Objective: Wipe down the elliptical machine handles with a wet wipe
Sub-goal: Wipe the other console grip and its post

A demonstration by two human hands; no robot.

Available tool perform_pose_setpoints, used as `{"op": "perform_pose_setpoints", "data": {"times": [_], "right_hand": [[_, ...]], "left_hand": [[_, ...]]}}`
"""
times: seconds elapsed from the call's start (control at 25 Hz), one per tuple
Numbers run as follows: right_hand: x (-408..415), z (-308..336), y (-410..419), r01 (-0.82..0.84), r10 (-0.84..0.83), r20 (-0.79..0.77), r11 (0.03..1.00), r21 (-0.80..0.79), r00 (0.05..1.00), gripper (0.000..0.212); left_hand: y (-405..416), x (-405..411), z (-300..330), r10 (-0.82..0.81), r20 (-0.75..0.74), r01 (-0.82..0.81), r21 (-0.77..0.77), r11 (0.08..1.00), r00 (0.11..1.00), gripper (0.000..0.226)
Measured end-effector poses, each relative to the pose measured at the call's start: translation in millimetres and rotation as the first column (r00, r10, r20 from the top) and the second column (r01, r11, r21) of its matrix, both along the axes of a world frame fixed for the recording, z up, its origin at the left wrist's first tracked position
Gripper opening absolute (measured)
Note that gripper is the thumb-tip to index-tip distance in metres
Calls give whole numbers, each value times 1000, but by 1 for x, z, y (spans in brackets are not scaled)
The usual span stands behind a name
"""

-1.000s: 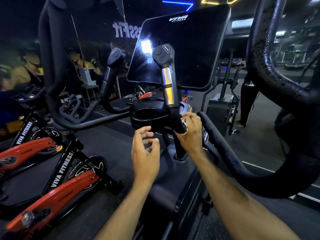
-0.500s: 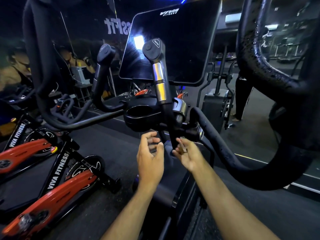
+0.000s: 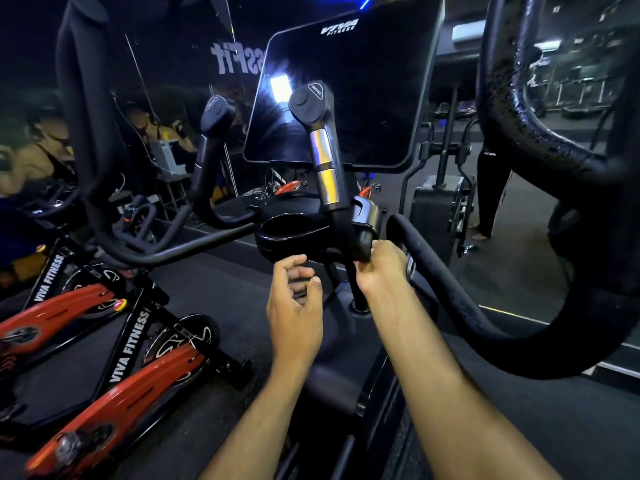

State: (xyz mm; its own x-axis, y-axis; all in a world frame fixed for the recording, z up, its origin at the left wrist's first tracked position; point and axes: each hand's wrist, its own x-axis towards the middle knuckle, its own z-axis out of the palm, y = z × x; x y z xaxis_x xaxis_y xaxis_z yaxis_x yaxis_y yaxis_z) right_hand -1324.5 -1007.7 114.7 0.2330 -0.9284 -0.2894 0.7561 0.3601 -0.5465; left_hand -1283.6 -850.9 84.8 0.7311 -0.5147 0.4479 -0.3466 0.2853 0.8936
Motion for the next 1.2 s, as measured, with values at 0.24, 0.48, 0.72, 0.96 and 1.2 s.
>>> {"op": "perform_pose_setpoints", "data": {"times": [0.24, 0.48, 0.72, 0.96, 1.2], "right_hand": [[-28, -2, -5, -79, -667, -404, 461, -884, 626, 30], [-10, -24, -55, -529, -618, -588, 306, -791, 522, 42], [-10, -14, 6, -383, -342, -650, 590, -711, 679, 43], [-32, 27, 62, -40, -267, -432, 812, -582, 861, 28], [-82, 35, 140, -166, 122, -149, 927, -335, 981, 12]], "left_hand": [[4, 2, 2, -10, -13, 10, -46, 999, 1000, 42], [18, -11, 4, -40, 44, 42, -57, 998, 998, 42], [30, -12, 8, -46, 54, 49, -57, 997, 997, 43], [34, -32, 17, -131, 64, 134, -44, 990, 989, 42], [36, -52, 18, -193, 75, 197, -49, 979, 978, 31]]}}
